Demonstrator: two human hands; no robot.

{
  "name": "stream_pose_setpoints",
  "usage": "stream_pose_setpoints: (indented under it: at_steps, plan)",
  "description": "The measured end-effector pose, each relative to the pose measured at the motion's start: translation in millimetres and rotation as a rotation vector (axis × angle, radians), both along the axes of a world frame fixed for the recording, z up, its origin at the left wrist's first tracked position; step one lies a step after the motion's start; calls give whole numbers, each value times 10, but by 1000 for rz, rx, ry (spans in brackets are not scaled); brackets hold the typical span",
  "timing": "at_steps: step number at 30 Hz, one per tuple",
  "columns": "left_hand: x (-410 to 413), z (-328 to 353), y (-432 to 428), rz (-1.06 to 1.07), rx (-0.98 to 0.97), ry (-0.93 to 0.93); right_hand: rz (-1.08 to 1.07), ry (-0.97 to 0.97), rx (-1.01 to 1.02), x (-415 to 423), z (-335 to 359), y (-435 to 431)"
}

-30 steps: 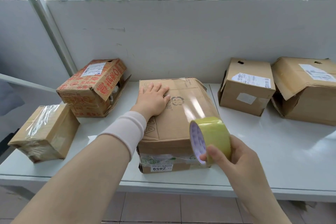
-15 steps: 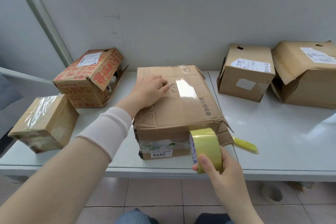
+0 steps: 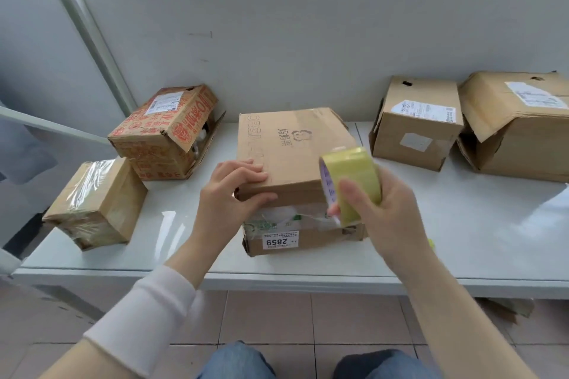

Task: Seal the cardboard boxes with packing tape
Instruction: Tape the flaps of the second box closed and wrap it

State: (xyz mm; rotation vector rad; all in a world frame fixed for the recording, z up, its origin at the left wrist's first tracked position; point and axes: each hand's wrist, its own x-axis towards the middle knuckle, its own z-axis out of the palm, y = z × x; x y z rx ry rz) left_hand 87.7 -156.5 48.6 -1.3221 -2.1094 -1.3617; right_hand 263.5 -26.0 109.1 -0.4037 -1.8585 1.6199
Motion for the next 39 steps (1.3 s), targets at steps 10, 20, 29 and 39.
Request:
stream_pose_setpoints:
  at_steps: [10, 20, 29, 39]
  plan:
    - [-119, 1057, 62, 141, -121, -159, 82, -29, -31, -487, 1050, 213]
    - [-211, 1103, 68, 192, -134, -212, 213, -163, -80, -334, 986, 262]
    - [-312, 1199, 360, 371, -323, -64, 63, 39, 192, -568, 486, 342]
    - [-357, 1012, 397, 219, -969, 331, 74, 121, 197, -1185, 502, 630]
